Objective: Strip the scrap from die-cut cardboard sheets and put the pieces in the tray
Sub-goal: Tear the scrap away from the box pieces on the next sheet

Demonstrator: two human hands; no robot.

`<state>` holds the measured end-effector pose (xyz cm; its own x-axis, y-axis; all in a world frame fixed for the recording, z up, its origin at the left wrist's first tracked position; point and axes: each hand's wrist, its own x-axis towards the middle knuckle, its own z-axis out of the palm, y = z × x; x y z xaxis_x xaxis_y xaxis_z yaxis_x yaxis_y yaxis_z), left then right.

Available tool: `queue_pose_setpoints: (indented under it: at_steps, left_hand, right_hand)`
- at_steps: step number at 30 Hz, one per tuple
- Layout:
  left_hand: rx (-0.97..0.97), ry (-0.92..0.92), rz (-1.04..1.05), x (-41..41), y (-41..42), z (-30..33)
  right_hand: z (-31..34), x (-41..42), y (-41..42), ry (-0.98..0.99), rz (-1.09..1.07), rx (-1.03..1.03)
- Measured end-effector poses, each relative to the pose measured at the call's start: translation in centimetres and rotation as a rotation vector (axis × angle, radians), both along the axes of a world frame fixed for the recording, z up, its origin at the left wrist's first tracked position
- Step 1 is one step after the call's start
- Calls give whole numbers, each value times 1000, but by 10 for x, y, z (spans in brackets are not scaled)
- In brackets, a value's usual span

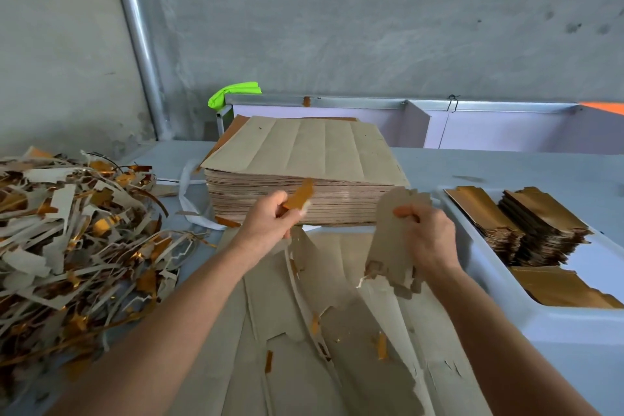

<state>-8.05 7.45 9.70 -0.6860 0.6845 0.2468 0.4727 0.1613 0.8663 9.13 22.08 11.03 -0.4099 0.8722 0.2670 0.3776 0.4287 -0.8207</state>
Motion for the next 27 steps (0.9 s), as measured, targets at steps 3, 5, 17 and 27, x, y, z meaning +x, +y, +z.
queue_pose_setpoints:
  at_steps: [3, 5, 17, 27]
  left_hand:
    - [-198, -51, -152, 15, -2, 0]
    - [-300, -74, -267, 34, 5, -2]
    - [-340, 243, 237, 65, 19, -49]
    - [-53, -331, 59, 52, 13, -22]
  right_hand:
    - [-8, -5, -4, 158, 35, -136]
    - [-14, -13, -13, 283, 34, -213]
    - [2, -11, -25, 910, -29, -414]
    - [5, 13, -17, -161, -20, 57]
